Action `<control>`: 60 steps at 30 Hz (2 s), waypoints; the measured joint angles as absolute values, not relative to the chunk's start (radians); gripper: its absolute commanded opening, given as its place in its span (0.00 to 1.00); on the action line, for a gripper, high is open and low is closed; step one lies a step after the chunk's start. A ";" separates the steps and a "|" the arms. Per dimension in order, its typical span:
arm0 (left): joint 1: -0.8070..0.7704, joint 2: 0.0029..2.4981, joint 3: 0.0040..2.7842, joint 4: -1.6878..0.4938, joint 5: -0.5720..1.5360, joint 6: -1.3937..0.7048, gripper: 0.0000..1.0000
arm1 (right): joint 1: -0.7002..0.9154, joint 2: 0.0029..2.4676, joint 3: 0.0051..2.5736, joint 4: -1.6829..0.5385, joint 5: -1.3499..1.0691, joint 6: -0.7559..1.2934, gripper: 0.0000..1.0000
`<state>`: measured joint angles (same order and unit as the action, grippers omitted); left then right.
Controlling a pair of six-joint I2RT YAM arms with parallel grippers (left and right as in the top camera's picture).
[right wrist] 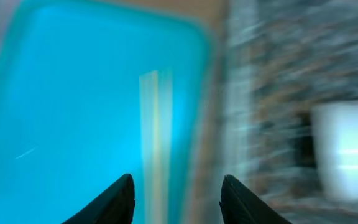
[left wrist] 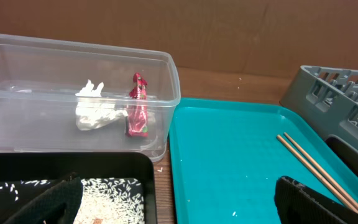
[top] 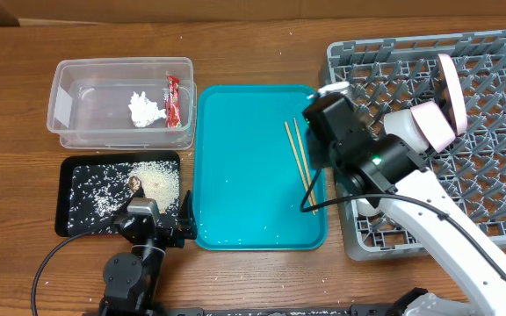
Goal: Sort waste into correct bins and load items into the dishwasher
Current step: 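Move the right gripper down over the wooden chopsticks on the tray, then close the right gripper on the wooden chopsticks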
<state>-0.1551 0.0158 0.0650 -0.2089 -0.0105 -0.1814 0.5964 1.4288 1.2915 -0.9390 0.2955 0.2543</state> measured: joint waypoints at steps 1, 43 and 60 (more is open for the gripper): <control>-0.155 0.016 0.065 -0.208 -0.010 -0.181 1.00 | 0.598 1.444 1.283 -0.936 0.233 0.261 0.46; -0.155 0.015 0.065 -0.208 -0.010 -0.182 1.00 | 0.598 1.911 1.237 -0.800 0.108 0.287 0.34; -0.155 0.015 0.065 -0.208 -0.010 -0.181 1.00 | 0.597 1.906 1.240 -0.743 0.164 0.287 0.34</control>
